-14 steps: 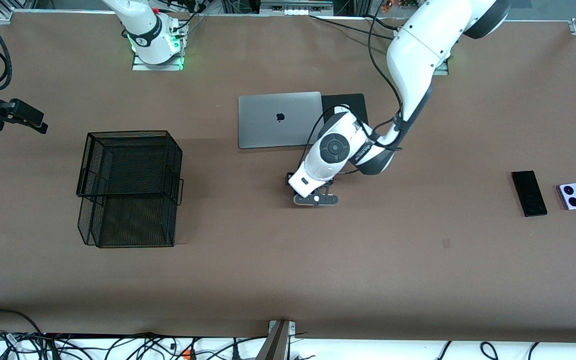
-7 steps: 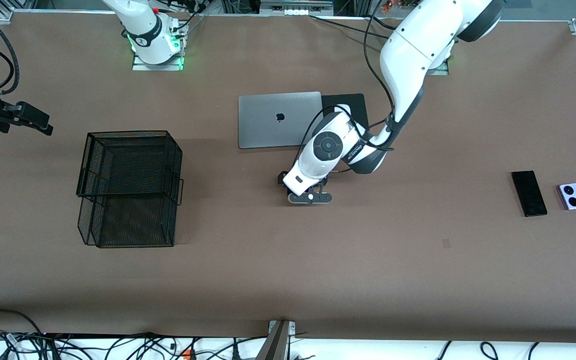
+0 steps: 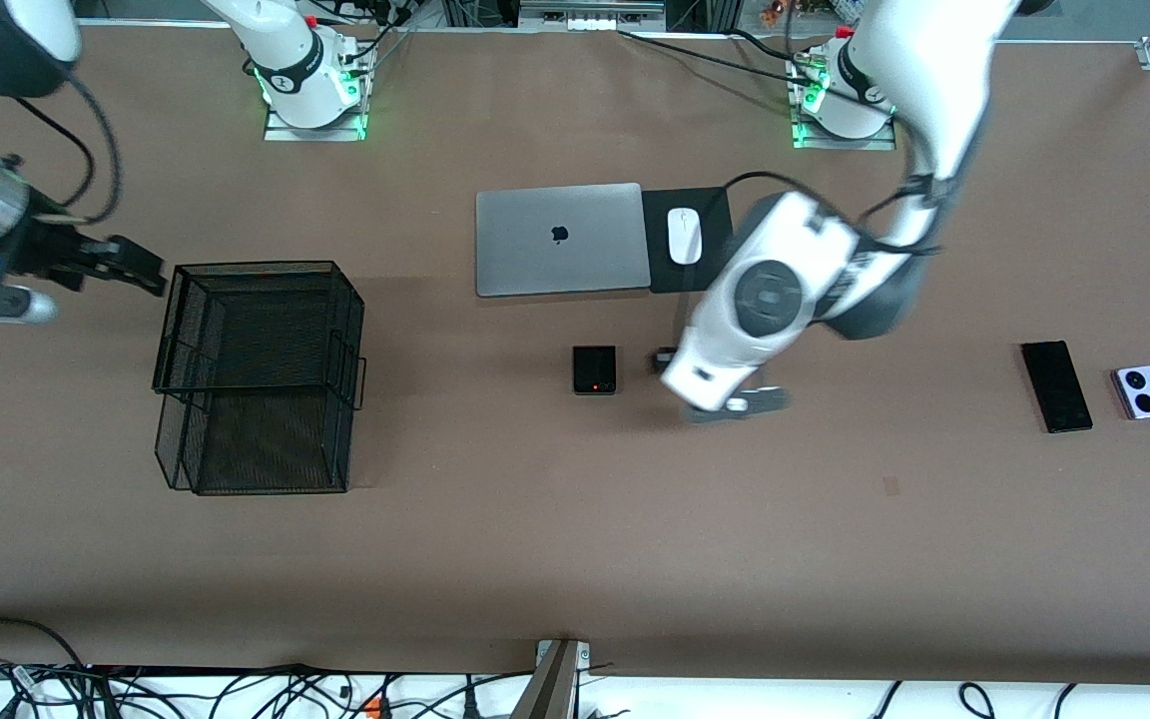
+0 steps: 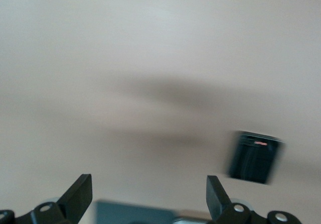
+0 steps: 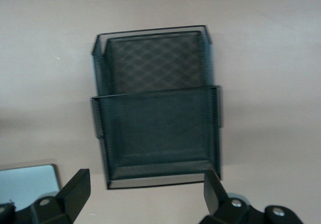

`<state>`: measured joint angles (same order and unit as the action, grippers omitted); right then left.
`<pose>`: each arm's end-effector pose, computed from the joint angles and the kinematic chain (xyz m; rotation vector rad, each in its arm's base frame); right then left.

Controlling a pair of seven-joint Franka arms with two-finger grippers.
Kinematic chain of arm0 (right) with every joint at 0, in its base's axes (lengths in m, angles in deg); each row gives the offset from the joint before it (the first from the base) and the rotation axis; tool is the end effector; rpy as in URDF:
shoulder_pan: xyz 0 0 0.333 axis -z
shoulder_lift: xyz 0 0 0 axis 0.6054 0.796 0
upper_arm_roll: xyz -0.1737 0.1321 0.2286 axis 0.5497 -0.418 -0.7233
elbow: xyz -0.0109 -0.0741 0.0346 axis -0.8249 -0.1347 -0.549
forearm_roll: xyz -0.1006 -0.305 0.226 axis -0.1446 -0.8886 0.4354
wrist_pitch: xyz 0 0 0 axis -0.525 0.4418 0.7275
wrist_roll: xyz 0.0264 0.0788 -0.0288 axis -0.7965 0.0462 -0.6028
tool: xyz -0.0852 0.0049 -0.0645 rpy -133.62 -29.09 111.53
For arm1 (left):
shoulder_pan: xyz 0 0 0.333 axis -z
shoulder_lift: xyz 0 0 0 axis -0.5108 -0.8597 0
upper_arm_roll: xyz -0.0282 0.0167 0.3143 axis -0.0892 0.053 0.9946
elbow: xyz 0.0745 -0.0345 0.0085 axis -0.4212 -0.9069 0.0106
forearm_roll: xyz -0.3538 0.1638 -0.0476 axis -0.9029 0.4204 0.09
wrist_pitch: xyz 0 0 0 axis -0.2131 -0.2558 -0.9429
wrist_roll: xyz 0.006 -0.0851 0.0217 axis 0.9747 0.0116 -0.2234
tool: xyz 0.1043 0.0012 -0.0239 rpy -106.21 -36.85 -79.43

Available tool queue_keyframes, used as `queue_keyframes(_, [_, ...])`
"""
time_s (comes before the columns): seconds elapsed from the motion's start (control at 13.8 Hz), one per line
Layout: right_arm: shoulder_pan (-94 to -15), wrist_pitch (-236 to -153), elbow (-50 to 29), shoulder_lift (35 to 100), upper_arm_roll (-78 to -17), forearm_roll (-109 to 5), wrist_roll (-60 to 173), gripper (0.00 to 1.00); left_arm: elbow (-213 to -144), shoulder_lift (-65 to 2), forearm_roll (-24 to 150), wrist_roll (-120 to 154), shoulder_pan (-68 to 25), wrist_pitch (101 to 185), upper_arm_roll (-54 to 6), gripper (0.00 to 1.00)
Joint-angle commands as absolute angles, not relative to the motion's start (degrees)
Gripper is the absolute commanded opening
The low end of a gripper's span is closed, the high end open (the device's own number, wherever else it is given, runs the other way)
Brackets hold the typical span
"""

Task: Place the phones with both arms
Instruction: 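Reach the right gripper to the flip phone while the left gripper reaches the tall phone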

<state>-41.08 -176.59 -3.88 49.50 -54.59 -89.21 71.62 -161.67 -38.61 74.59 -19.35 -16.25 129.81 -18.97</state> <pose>0.5894 0.0575 0.5563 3.1289 -0.1091 -0.0235 0.6213 -0.2908 0.3488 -3.0503 -0.4143 0.3190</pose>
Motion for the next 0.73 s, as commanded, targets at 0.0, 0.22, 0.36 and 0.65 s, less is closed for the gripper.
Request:
queue_keyframes(0.0, [-47.33, -179.76, -3.69, 51.22, -54.41, -88.87, 80.21, 1.00, -163.46, -36.02, 76.74, -18.72, -22.52, 121.50, -16.83, 1.00])
queue_keyframes(0.22, [-56.47, -183.63, -3.60, 54.38, -54.41, -89.22, 89.18, 1.00, -164.16, -36.54, 85.78, -14.51, -28.24, 116.65, -16.91, 1.00])
queue_keyframes(0.36, [-63.15, -188.02, -2.90, 57.54, -54.33, -91.57, 94.99, 1.00, -164.60, -37.77, 87.56, -12.30, -33.24, 115.85, -16.83, 1.00])
queue_keyframes(0.65, [-73.71, -189.36, 6.49, 68.17, -54.33, -94.49, 103.06, 1.00, -164.60, -40.84, 95.11, 3.21, -44.14, 119.17, -16.91, 1.00])
